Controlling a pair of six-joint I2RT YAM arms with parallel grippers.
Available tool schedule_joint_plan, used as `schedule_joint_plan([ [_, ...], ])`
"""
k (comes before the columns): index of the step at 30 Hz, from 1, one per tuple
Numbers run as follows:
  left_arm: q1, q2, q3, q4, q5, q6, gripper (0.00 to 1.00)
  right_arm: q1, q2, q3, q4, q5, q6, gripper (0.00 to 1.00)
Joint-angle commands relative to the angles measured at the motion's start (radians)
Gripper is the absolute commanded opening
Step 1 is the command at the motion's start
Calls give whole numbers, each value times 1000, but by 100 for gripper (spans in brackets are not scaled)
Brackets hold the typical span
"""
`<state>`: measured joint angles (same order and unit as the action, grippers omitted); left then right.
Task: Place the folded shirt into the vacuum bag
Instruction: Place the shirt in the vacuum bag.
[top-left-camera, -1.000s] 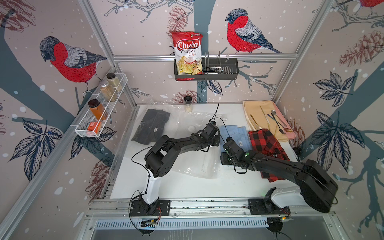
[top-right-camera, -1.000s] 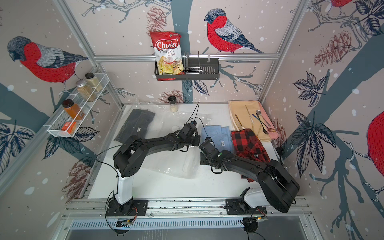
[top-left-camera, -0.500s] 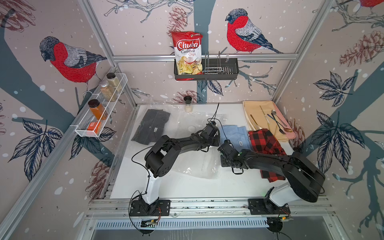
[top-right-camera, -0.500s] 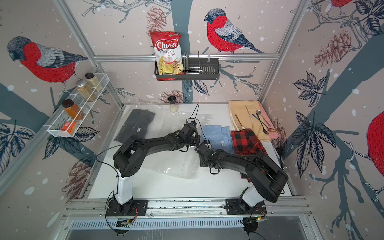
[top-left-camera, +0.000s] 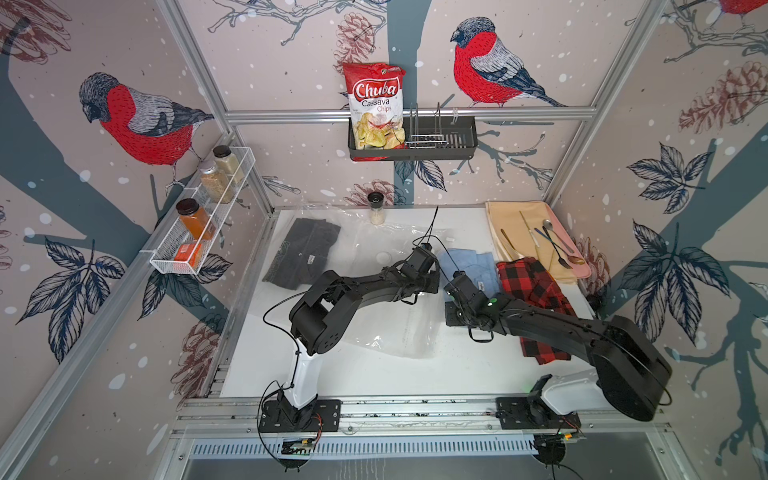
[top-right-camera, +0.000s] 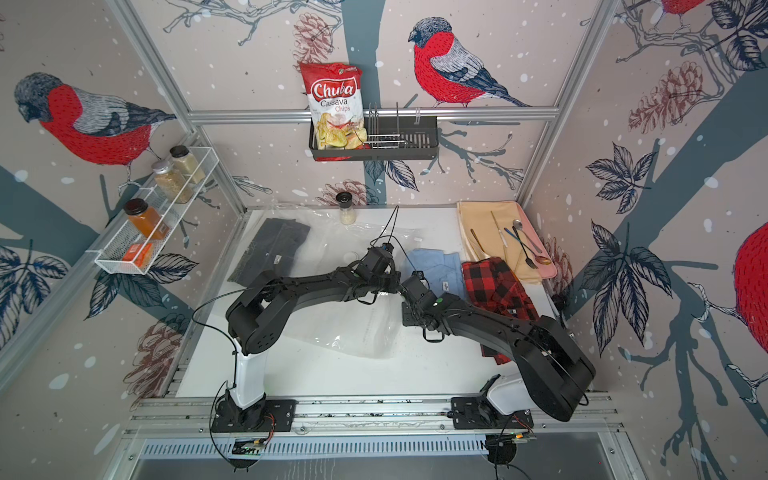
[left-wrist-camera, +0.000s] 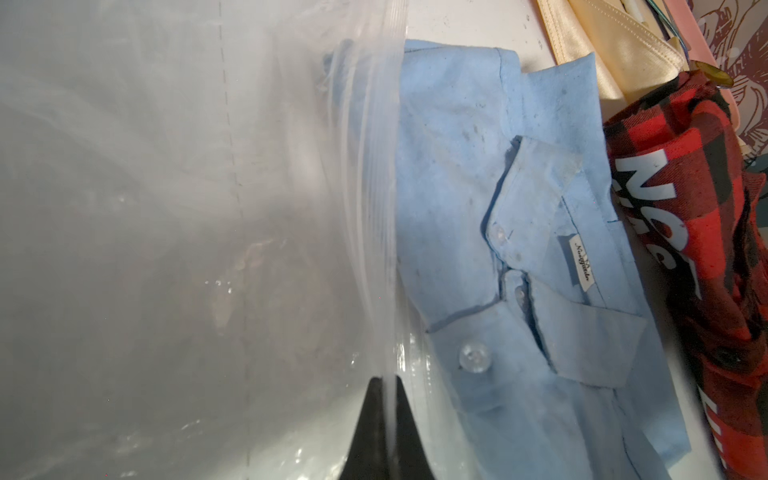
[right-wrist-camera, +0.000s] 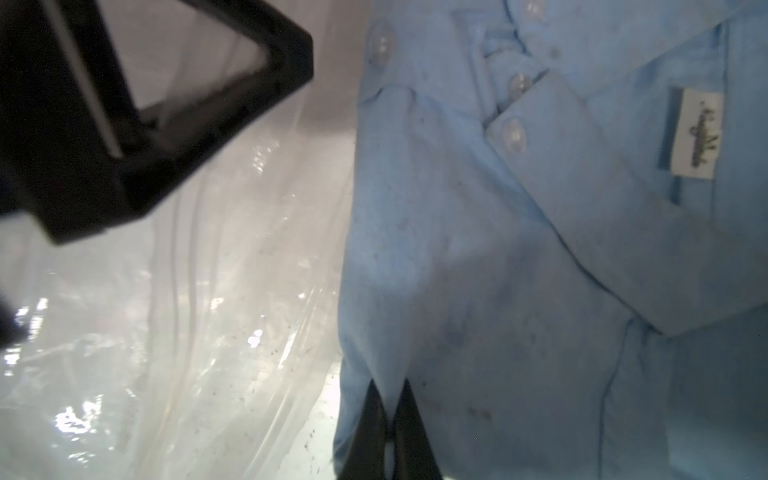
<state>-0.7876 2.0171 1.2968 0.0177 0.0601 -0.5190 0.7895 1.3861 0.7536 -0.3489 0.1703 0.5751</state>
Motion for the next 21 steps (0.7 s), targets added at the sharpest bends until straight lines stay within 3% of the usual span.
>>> schedule_joint_plan([
  [1,2,-14,-1,26,7,-1,0,-29,-44,6,33,-84,-36,0],
  [9,1,-23,4,19,6,-1,0,-97,-58,15,120,-269,-65,0],
  [17,1,-51,2,5,1,-4,0,-115,62,-8,266,-422,-40,0],
  [21,1,-74,2,-7,-4,-2,0,-132,106,-36,330,-472,-16,16],
])
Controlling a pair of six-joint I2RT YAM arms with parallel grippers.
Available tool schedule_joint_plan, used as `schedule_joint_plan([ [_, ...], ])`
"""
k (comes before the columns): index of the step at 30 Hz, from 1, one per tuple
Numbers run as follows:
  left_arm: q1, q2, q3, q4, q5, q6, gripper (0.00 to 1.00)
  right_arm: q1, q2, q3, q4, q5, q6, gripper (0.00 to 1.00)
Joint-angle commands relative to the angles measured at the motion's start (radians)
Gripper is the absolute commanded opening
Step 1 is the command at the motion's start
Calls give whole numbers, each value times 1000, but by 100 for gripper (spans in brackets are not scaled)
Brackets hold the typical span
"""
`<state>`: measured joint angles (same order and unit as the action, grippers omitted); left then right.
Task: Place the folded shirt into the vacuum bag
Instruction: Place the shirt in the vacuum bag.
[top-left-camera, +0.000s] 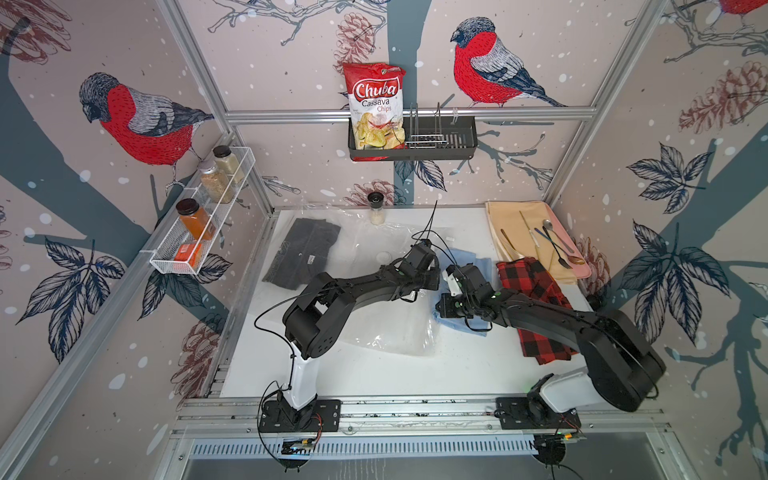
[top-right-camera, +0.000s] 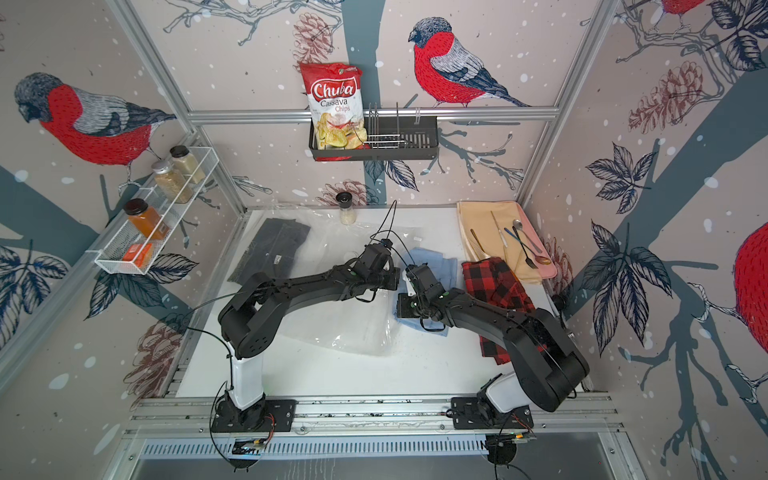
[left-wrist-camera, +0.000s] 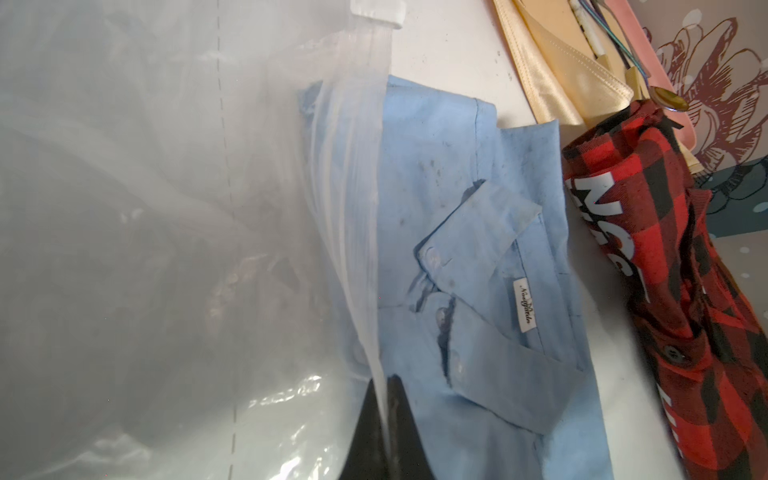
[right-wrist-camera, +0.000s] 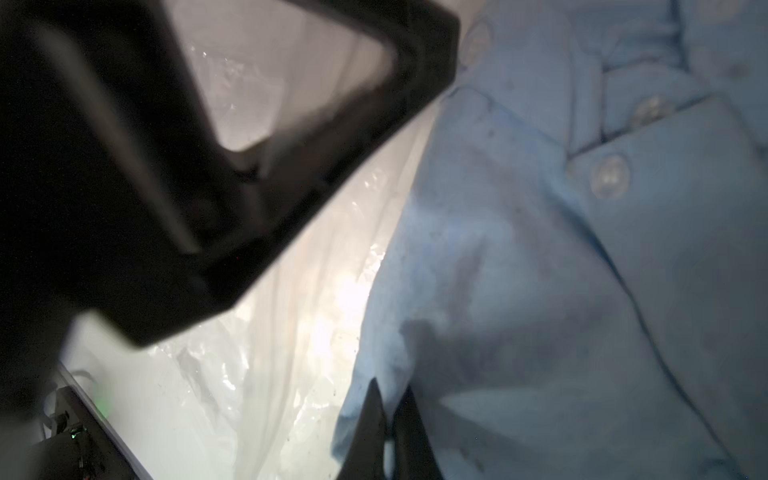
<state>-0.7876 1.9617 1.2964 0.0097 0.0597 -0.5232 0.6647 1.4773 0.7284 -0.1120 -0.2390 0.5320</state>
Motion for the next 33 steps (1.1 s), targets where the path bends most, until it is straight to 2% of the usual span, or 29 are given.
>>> schedule_joint_plan([
  [1,1,-24,2,-2,-5,3,0,-13,11,-18,103,-64,32,25],
  [2,1,-28,3,-5,-4,5,0,-15,5,-23,108,-66,37,33],
  [4,1,-33,2,-10,-6,5,0,-27,-18,-38,118,-74,44,42],
  [8,-2,-32,5,-15,-11,8,0,-57,-62,-68,147,-114,56,46],
  [11,-5,-28,7,-14,-14,8,0,-74,-61,-89,184,-154,69,40],
  [15,-9,-25,8,-13,-19,7,0,-65,15,-113,268,-229,98,25],
  [20,-10,-22,7,-14,-20,6,0,-66,126,-127,311,-239,123,21],
  [23,-12,-23,8,-17,-25,8,0,-65,76,-129,279,-196,122,28],
  [27,-13,-14,14,-25,-35,14,0,-88,-70,-127,224,-170,108,42],
  [30,-16,-2,24,-34,-39,15,0,-155,-166,-129,160,-156,86,49],
  [33,-19,14,40,-46,-46,22,0,-265,-240,-145,102,-140,49,55],
])
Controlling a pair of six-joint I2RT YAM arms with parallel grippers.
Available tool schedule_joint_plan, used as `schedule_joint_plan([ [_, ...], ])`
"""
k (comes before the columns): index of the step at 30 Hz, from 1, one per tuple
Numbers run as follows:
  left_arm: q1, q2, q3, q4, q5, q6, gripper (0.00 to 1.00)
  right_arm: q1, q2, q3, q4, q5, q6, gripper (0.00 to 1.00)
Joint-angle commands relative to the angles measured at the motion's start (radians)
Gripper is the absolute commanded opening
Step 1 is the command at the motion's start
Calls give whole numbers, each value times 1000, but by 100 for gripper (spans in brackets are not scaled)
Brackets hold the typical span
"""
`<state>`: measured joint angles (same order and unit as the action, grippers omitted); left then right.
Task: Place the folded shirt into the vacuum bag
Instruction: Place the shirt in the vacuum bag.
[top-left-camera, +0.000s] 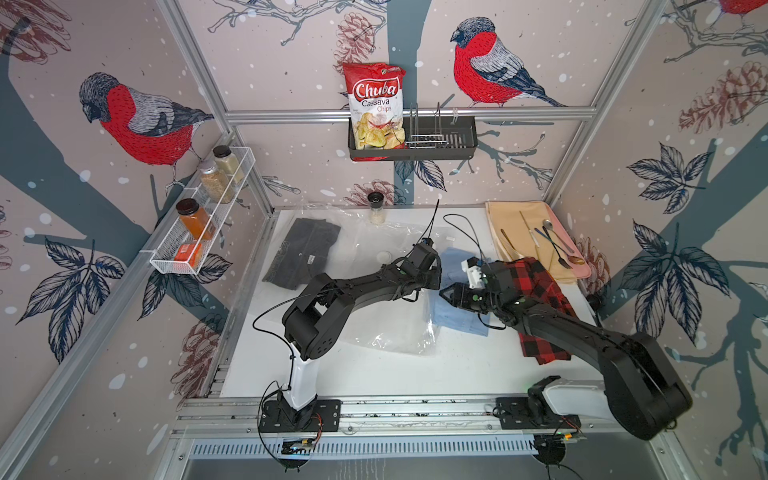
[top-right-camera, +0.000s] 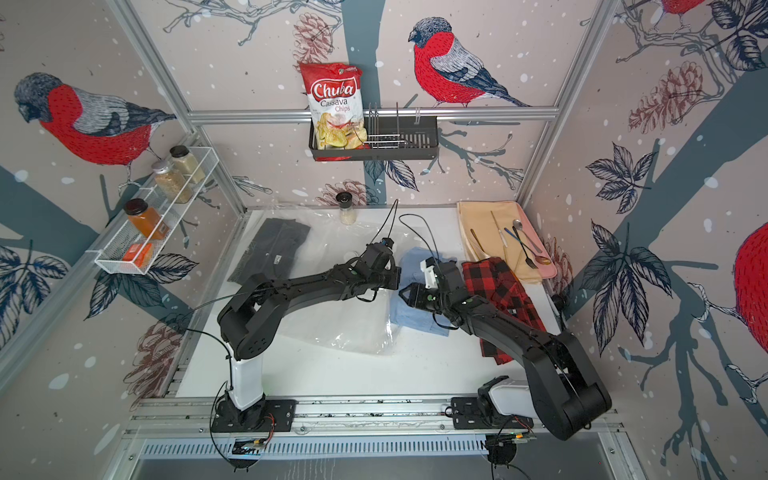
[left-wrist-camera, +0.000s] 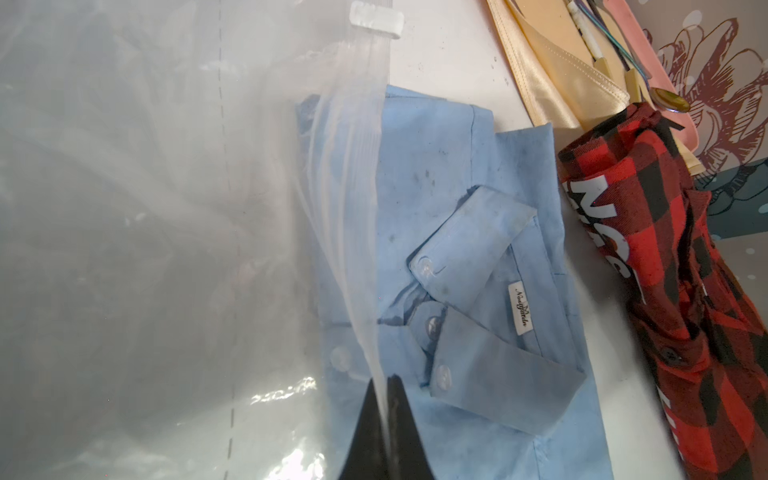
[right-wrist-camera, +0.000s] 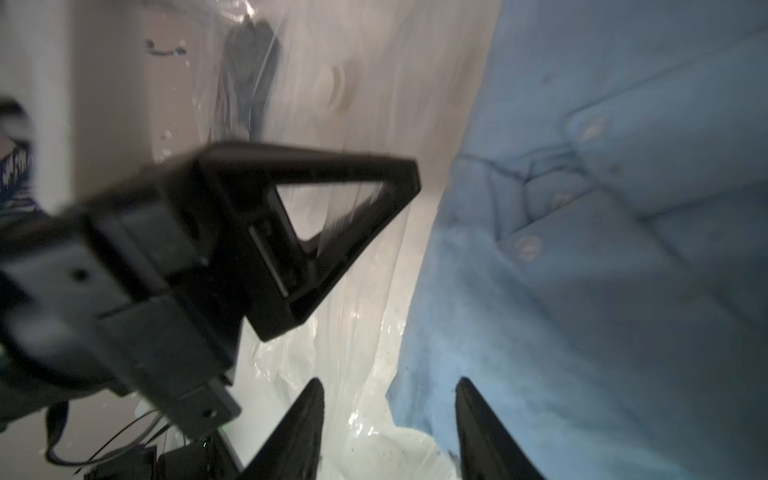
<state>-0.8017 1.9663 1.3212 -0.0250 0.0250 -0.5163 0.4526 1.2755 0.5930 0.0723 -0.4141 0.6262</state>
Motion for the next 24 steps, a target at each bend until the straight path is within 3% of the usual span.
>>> schedule_joint_plan([
  [1,-6,15,19,-17,-14,17,0,-103,-59,-16,-101,25,-63,57],
  [7,-22,44,63,-74,-69,40,0,-378,-49,-27,-157,-26,-167,64],
  [10,-33,50,85,-107,-109,53,0,-462,11,-30,-151,-46,-194,65],
  [24,-56,65,139,-153,-149,72,0,-437,222,-49,-6,-45,-133,66],
])
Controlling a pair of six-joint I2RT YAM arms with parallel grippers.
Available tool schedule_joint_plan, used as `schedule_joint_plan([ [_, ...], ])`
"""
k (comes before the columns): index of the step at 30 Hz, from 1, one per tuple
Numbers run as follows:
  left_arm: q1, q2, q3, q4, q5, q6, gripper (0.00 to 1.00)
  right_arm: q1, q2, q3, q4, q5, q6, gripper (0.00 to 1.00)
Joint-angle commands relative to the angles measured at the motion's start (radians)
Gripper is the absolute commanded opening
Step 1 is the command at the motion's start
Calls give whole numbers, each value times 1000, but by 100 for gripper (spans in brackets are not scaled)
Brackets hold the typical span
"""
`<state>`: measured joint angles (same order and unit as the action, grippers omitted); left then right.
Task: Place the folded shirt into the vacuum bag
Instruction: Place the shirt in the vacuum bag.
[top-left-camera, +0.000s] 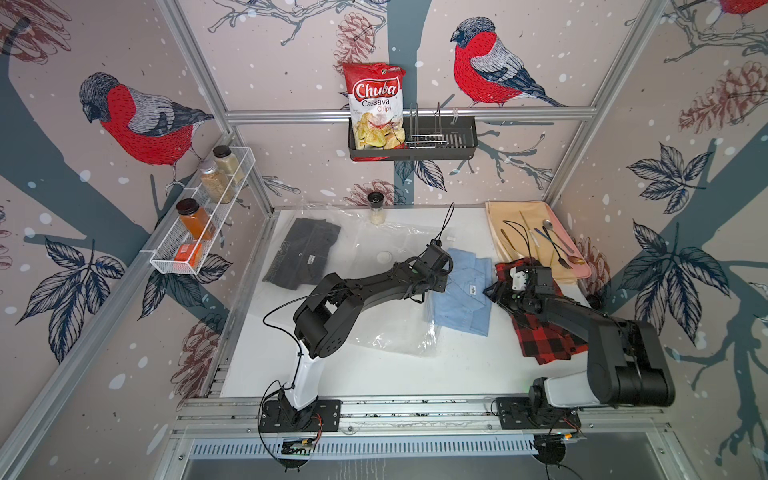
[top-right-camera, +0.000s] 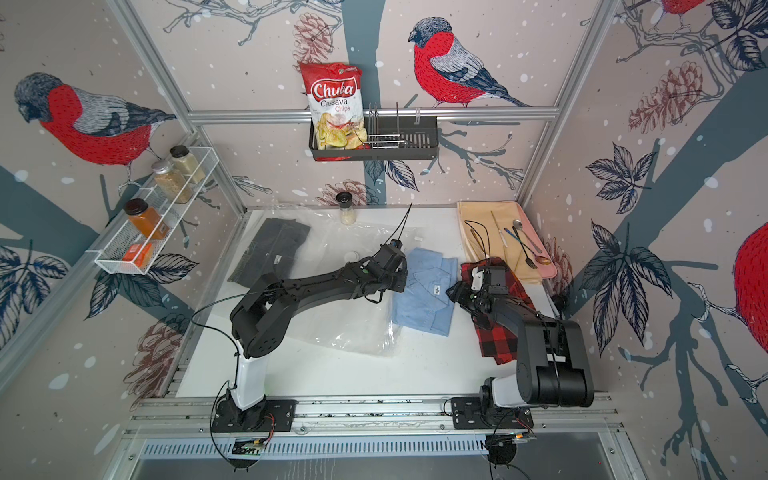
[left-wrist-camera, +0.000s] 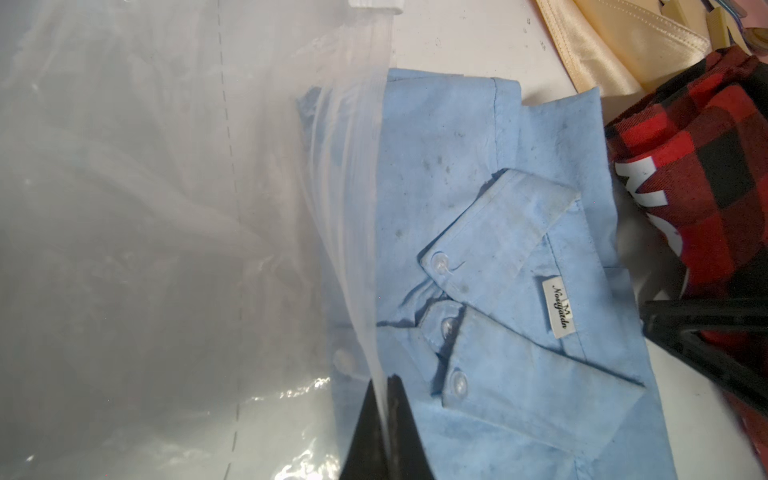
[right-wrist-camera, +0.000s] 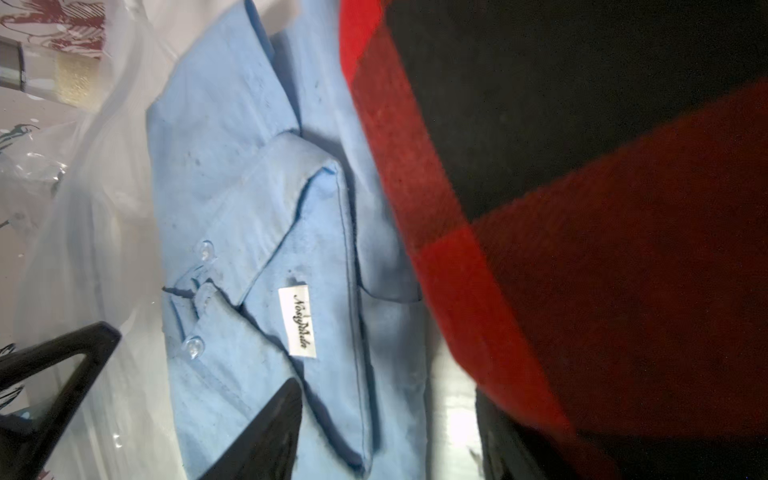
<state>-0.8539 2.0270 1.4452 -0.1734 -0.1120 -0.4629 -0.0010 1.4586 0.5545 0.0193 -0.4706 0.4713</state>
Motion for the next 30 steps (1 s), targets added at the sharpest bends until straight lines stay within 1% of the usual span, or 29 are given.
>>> schedule_joint_plan([
  [1,-5,4,19,-9,-11,21,0,28,61,-16,66,8,29,65],
  [2,-5,6,20,-12,-12,21,0,41,78,-18,81,8,35,64],
  [4,-6,6,23,-17,-12,24,0,72,102,-21,103,9,46,58],
  [6,-7,4,24,-18,-10,24,0,104,111,-16,115,5,60,43],
  [9,-7,1,21,-18,-12,23,0,151,89,7,105,16,72,24],
  [11,-7,-1,19,-18,-11,23,0,181,63,25,98,16,77,14],
  [13,-7,-5,16,-17,-12,23,0,212,40,48,88,15,78,8],
  [17,-8,-11,15,-17,-12,22,0,282,33,97,85,13,83,6],
  [22,-9,-25,7,-9,-3,19,0,330,120,139,130,12,118,6],
  [26,-10,-47,-4,-1,6,16,0,349,196,164,199,1,176,5],
  [30,-11,-68,-17,2,6,14,0,373,235,169,309,-30,265,5],
])
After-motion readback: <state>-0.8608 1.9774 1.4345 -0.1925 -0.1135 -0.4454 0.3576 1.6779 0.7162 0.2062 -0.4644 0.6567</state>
